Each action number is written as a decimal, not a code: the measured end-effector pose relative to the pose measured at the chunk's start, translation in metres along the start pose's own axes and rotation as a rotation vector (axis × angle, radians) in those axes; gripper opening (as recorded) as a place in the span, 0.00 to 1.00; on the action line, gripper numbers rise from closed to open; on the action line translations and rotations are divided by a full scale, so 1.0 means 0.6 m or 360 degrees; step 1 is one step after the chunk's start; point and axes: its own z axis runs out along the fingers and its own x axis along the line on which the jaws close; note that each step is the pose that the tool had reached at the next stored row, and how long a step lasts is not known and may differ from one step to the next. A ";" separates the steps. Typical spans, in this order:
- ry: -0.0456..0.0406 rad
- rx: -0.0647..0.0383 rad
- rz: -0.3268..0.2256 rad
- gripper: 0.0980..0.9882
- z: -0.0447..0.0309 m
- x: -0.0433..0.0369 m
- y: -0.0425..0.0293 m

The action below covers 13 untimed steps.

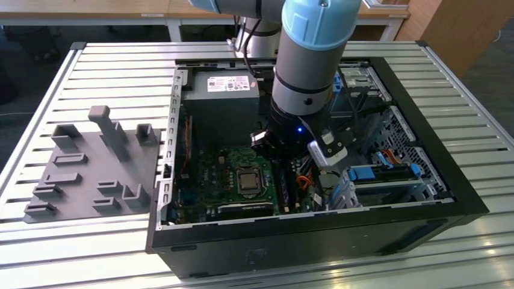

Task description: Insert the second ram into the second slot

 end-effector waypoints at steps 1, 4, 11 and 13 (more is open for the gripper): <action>0.0000 0.0000 0.0001 0.04 0.000 0.000 0.000; 0.0001 0.0000 0.0003 0.04 0.000 0.000 0.000; 0.0001 -0.0007 0.0003 0.04 0.000 0.000 0.000; 0.0001 -0.0010 0.0003 0.04 0.001 0.000 0.000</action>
